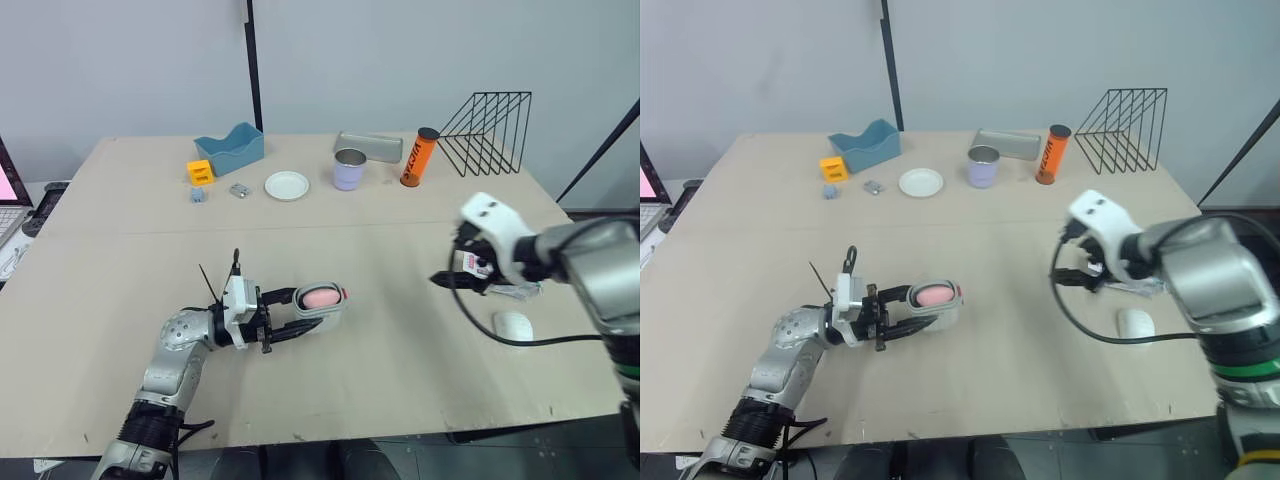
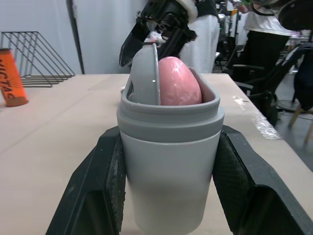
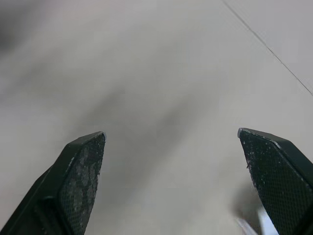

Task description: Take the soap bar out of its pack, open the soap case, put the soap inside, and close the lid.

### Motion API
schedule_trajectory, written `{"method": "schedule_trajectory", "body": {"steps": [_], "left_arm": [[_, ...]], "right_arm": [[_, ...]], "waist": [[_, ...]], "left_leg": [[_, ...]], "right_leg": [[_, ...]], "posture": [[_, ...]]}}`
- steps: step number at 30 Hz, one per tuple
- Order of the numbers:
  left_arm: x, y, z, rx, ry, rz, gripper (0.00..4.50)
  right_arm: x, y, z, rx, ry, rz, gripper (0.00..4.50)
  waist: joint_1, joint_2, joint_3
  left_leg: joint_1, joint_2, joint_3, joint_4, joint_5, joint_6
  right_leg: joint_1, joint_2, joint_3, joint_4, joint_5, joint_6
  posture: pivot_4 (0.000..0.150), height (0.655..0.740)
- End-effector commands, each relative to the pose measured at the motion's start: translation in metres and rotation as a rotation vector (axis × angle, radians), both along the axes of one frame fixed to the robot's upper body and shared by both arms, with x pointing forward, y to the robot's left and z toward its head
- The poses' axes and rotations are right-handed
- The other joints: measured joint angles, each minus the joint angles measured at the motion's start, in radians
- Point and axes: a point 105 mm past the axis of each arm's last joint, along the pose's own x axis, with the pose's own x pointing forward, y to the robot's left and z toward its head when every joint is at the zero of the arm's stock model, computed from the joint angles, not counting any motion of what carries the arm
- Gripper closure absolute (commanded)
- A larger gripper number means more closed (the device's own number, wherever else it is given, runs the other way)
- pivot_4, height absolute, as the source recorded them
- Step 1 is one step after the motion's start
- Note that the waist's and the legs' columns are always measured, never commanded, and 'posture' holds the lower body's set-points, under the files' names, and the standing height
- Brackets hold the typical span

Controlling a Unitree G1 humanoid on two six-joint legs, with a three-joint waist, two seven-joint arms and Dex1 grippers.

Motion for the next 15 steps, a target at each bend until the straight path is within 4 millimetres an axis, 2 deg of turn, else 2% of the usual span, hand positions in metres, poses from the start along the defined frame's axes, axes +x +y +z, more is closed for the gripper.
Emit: {"method": "schedule_trajectory", "body": {"steps": [1, 4, 9, 12, 15], "left_arm": [[-0.006, -0.008, 0.005, -0.029, -0.025, -0.059, 2.57], [-0.006, -0.010, 0.003, -0.027, -0.026, -0.077, 2.57], [-0.008, -0.010, 0.002, -0.017, -0.029, -0.095, 2.57], [-0.010, -0.010, 0.004, -0.014, -0.034, -0.106, 2.57], [-0.009, -0.009, 0.004, -0.006, -0.035, -0.097, 2.57]], "right_arm": [[-0.024, -0.034, 0.022, 0.066, 0.018, -0.214, 0.02], [-0.039, -0.042, 0.033, 0.134, 0.048, -0.287, 0.02], [-0.048, -0.066, 0.036, 0.143, 0.062, -0.388, 0.02], [-0.056, -0.076, 0.024, 0.123, 0.109, -0.434, 0.02], [-0.061, -0.083, 0.002, 0.113, 0.171, -0.482, 0.02]], "waist": [[-0.002, 0.001, 0.000], [-0.004, 0.002, -0.001], [-0.005, 0.004, -0.002], [-0.005, 0.004, -0.002], [-0.004, 0.004, -0.002]], "left_leg": [[0.000, 0.000, 0.000, 0.000, 0.000, 0.000], [0.000, 0.000, -0.001, 0.000, 0.000, 0.000], [0.001, 0.000, -0.001, 0.000, 0.000, 0.000], [0.001, 0.000, 0.000, 0.000, 0.000, 0.000], [0.000, -0.001, 0.000, 0.000, 0.000, 0.000]], "right_leg": [[0.000, 0.000, 0.001, 0.000, 0.000, 0.001], [0.000, 0.001, 0.002, 0.000, 0.001, 0.001], [0.000, 0.001, 0.002, 0.000, 0.001, 0.001], [0.000, 0.001, 0.003, -0.001, 0.000, 0.000], [0.000, 0.001, 0.004, -0.001, 0.000, 0.002]], "posture": [[0.150, 0.7393], [0.150, 0.7393], [0.150, 0.7393], [0.150, 0.7393], [0.150, 0.7393]]}}
